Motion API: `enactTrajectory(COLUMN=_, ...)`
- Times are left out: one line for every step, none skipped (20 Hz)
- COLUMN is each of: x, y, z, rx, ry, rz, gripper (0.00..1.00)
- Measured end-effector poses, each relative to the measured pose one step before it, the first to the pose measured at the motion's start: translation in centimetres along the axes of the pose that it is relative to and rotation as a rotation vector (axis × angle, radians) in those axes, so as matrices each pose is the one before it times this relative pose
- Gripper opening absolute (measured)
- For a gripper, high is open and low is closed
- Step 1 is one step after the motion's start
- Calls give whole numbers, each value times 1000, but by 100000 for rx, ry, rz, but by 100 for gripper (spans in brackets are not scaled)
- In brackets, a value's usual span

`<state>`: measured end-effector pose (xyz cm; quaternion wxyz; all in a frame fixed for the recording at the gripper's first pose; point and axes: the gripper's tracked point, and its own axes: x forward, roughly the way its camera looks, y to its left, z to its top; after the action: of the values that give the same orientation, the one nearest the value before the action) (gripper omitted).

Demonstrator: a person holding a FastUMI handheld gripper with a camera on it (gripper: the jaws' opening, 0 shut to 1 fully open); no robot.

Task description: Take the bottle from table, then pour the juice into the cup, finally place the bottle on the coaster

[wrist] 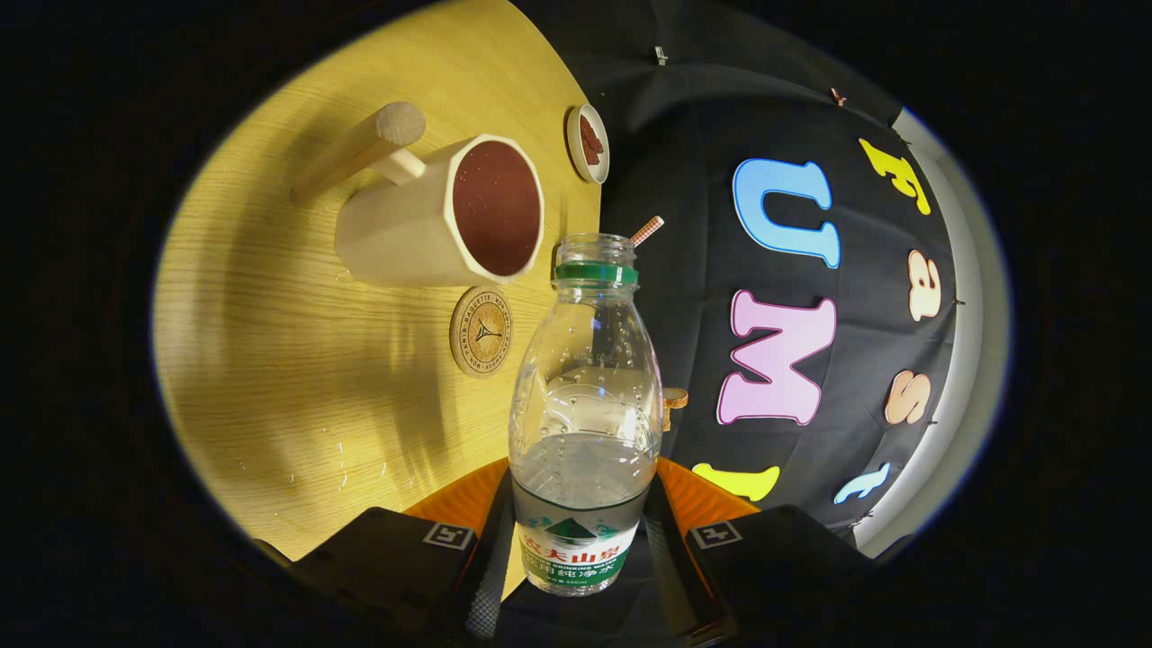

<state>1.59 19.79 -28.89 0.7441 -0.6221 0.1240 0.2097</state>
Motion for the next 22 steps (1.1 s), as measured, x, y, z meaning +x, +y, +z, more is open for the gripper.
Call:
enactTrajectory(x=21, y=-68, z=-22, rx=-683, ry=261, rz=31, gripper=72)
enactTrajectory(x=40, y=-31, z=9, rx=-918, ry=80, rz=-216, gripper=71)
enactTrajectory(x=-56, y=-42, z=54, rx=-1073, ry=-29, rz=-150, gripper=72)
enactTrajectory(x=105, y=-24, z=77, rx=-1109, ry=-74, rz=-122, gripper=72)
enactTrajectory(x=122, y=-124, z=47, rx=-1108, ry=-141, rz=-145, gripper=72)
enactTrajectory(x=169, y=-161, z=50, rx=-1045, ry=-50, rz=-96, gripper=72)
enactTrajectory(x=-45, y=-42, z=22, rx=-914, ry=-110, rz=15, gripper=72)
enactTrajectory(x=79, y=-12, z=-11, rx=-409, ry=-31, rz=45, gripper=71)
enactTrajectory(x=34, y=22, z=-9, rx=-284, ry=26, rz=368, gripper=71)
enactTrajectory(x=-23, y=40, z=113, rx=-459, ry=-7, rz=243, gripper=71)
enactTrajectory(x=-114, y=49, z=20, rx=-827, ry=-76, rz=-5, gripper=72)
enactTrajectory(x=147, y=42, z=48, rx=-807, ry=-26, rz=86, gripper=72)
enactTrajectory(x=21, y=29, z=29, rx=-669, ry=68, rz=87, gripper=71)
enactTrajectory(x=64, y=41, z=-25, rx=-433, ry=142, rz=224, gripper=71)
enactTrajectory(x=-1, y=109, z=4, rx=-459, ry=332, rz=204, gripper=72)
enactTrajectory(x=76, y=125, z=13, rx=-361, ry=268, rz=194, gripper=72)
enactTrajectory(x=38, y=-5, z=66, rx=-462, ry=212, rz=281, gripper=71)
enactTrajectory(x=46, y=29, z=183, rx=-383, ry=-8, rz=274, gripper=71)
enactTrajectory(x=-53, y=-8, z=98, rx=-424, ry=-223, rz=62, gripper=71)
enactTrajectory(x=75, y=-140, z=124, rx=-589, ry=-119, rz=29, gripper=72)
enactTrajectory(x=127, y=-2, z=54, rx=-663, ry=-63, rz=-10, gripper=72)
enactTrajectory(x=137, y=46, z=-16, rx=-733, ry=95, rz=90, gripper=72)
